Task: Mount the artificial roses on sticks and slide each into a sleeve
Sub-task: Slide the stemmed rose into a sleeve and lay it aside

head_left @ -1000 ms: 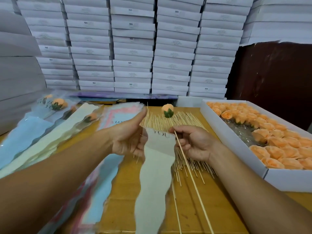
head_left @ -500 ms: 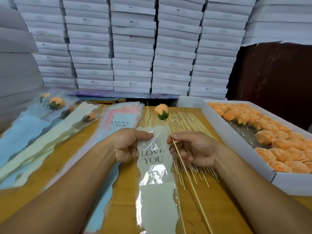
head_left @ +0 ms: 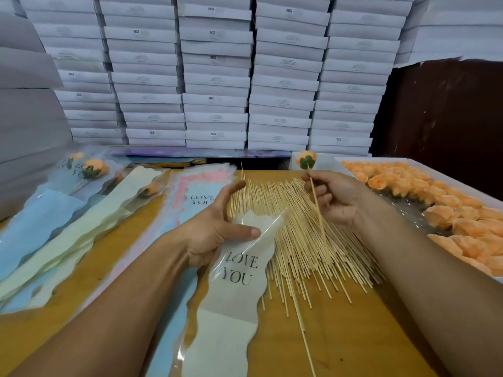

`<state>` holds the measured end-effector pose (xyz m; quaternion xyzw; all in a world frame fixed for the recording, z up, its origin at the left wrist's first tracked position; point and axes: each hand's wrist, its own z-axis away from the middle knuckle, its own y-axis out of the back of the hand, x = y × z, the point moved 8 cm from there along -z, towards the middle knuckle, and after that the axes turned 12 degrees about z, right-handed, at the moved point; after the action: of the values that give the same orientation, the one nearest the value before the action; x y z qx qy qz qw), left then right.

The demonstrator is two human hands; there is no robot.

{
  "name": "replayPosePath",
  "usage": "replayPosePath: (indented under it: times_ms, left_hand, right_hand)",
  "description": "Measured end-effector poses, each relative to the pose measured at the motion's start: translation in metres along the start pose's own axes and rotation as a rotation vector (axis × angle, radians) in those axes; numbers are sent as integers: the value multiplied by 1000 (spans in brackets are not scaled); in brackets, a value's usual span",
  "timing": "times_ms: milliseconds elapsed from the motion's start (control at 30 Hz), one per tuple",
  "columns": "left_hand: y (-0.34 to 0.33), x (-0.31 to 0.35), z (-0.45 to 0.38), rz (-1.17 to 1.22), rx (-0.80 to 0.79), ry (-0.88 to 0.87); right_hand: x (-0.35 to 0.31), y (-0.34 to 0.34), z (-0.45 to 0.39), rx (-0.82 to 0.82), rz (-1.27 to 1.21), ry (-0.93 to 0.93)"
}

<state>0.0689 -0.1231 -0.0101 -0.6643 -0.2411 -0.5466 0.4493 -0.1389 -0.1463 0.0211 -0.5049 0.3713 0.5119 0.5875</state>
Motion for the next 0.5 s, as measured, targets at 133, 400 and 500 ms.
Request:
replayPosePath:
  times_ms: [133, 400, 500]
  left_hand:
    - [-4, 6, 4, -166, -10, -22]
    - [-11, -1, 3, -198, -115, 26]
    - [-8, -1, 1, -246, -99, 4]
  right_hand:
    - [-3, 8, -19, 101, -50, -13]
    - [16, 22, -40, 322, -216, 82]
    - [18, 27, -40, 374, -243, 111]
